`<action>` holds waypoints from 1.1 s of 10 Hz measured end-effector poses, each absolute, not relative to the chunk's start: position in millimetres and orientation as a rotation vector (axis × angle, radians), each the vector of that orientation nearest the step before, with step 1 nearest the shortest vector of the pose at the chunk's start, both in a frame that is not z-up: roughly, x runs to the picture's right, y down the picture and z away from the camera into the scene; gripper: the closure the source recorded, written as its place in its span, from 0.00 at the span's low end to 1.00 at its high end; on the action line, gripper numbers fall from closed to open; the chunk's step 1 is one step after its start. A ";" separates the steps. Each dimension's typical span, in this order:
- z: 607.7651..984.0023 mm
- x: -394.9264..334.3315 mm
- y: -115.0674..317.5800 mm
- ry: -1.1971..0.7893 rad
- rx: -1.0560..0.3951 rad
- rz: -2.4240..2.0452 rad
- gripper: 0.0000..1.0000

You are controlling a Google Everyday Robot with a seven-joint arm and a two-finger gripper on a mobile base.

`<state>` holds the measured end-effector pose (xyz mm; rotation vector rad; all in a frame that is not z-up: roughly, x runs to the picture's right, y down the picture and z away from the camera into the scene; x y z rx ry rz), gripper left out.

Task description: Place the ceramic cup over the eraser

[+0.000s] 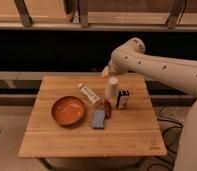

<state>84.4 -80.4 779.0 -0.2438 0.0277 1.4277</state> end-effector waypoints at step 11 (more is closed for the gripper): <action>857.3 145.5 -40.7 0.173 -0.331 1.532 0.35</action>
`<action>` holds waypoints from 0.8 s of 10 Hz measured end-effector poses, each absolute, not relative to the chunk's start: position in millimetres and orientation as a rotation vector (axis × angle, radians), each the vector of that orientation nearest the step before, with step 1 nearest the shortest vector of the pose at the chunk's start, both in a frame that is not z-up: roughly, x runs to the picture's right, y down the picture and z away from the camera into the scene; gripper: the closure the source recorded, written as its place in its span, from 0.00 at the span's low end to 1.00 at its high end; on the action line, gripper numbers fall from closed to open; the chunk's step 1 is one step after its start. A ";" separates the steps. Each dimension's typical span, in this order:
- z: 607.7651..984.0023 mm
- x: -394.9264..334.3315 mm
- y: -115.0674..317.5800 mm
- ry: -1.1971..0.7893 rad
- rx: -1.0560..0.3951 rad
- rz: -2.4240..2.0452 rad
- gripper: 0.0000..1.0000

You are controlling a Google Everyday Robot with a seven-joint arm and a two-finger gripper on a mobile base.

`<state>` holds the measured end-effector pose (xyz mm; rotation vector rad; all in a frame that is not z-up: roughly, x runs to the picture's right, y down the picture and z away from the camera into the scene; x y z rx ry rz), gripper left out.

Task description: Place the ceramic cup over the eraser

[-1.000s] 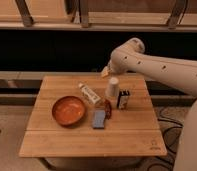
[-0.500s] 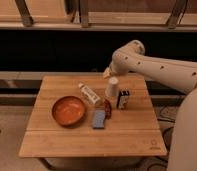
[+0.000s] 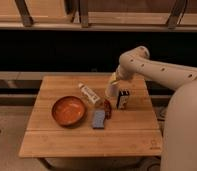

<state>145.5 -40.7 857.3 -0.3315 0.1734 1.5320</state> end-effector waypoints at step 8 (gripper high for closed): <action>909.0 147.4 -58.3 0.079 -0.357 1.597 0.35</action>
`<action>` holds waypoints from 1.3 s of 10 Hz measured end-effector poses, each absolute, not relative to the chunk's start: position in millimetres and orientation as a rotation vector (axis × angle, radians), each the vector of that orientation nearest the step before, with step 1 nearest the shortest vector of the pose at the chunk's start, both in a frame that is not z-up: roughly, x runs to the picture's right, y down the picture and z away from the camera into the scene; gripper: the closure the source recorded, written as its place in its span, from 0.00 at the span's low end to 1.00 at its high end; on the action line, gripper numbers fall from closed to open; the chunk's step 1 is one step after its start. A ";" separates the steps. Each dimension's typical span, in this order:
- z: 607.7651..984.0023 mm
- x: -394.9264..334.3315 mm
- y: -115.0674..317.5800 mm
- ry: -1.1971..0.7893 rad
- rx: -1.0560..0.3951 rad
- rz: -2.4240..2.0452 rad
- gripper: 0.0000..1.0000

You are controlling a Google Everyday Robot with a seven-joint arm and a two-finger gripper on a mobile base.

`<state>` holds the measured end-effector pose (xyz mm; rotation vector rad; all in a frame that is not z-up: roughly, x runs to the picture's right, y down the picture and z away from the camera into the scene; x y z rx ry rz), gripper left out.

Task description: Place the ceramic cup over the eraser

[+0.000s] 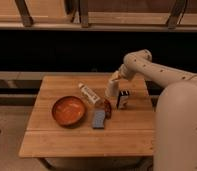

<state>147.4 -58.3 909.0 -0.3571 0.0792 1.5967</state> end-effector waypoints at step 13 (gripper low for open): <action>945.9 157.4 -25.1 0.130 -0.469 1.616 0.74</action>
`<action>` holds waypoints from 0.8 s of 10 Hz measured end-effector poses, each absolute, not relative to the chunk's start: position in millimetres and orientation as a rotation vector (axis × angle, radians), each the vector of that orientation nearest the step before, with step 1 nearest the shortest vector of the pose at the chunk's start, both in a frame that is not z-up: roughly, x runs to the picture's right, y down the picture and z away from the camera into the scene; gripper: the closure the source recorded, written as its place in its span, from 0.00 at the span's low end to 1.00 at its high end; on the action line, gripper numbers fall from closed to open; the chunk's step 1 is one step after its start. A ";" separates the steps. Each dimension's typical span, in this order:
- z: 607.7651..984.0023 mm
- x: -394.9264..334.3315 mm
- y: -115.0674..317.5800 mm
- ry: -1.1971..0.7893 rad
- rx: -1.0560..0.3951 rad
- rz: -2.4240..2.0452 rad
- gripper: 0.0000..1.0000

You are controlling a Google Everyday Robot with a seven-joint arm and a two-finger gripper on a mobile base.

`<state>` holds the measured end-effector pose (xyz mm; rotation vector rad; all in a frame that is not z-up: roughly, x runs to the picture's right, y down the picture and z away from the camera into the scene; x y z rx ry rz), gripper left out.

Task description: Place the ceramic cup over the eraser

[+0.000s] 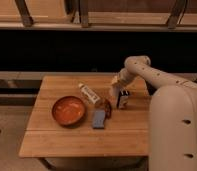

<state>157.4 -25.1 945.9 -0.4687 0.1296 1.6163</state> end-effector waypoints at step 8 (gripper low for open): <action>891.4 177.8 -89.5 0.108 -0.311 1.630 1.00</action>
